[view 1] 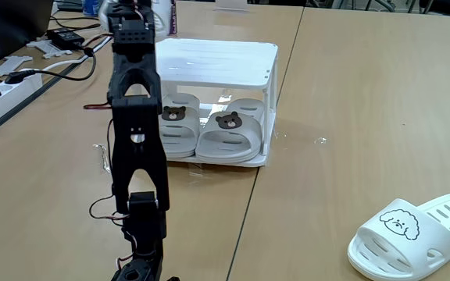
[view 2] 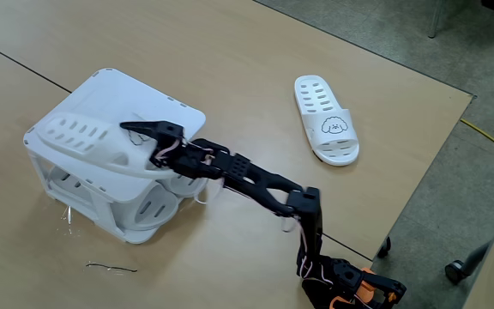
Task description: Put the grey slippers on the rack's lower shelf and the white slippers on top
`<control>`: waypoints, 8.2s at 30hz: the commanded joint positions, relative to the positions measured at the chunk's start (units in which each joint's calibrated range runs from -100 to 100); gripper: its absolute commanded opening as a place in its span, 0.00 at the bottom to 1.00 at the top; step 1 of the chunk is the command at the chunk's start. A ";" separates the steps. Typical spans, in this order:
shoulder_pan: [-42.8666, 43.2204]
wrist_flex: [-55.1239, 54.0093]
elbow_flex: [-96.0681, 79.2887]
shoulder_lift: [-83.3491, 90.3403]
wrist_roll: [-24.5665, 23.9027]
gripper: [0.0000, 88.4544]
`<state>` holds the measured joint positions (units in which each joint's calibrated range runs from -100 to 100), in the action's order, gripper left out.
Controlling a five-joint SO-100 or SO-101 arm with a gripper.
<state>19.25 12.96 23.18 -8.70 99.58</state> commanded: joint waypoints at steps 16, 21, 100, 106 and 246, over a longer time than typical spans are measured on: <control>-4.78 -0.80 45.15 -36.02 0.42 0.33; -4.61 -0.71 35.68 -28.78 0.42 0.33; -71.55 -95.96 -73.20 -26.17 0.42 0.31; -71.14 -95.53 -62.20 -32.23 0.42 0.31; -17.03 -66.37 -70.77 45.85 0.42 0.01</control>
<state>2.77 -19.14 -23.90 31.96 99.58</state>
